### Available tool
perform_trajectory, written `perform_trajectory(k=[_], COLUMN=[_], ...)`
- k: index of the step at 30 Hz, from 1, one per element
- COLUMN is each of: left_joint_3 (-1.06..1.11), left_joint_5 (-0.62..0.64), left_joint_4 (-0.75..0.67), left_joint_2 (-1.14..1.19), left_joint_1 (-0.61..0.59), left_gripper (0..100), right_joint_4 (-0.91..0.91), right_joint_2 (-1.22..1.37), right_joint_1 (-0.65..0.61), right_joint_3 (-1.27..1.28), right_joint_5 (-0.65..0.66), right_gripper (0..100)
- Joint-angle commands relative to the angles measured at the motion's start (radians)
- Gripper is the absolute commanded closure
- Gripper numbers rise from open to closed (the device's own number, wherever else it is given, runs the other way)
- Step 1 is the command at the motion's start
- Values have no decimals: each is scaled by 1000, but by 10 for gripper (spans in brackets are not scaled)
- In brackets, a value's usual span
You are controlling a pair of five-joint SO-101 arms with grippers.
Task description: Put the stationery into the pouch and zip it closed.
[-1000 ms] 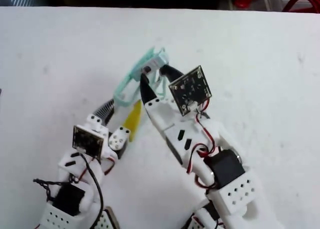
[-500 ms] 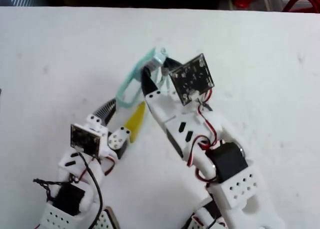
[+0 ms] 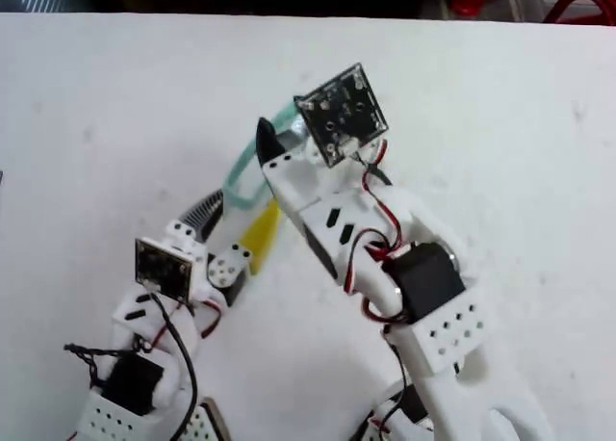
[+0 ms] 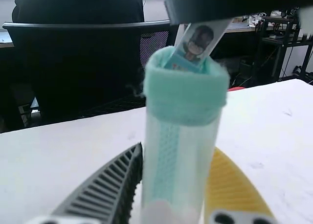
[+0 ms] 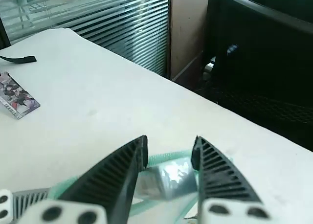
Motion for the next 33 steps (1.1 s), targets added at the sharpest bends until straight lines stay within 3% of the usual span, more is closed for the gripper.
perform_trajectory(k=[1,8,12,24,29,33], left_joint_3=[-40,-40,-40,-40,-40,-40], left_joint_5=[5,5,5,5,5,5], left_joint_4=[-11,-11,-12,-11,-11,-11], left_joint_2=[1,1,1,1,1,1], left_joint_1=[-5,-2,-8,-7,-7,-1], left_gripper=[793,793,793,793,793,793], right_joint_4=[104,193,263,295,349,357], right_joint_2=[-25,-54,-67,88,19,-8], right_joint_1=[47,85,82,38,77,77], right_joint_3=[-212,-293,-298,-310,-465,-427], right_joint_5=[-3,0,0,2,-6,0], right_gripper=[865,866,996,981,981,981])
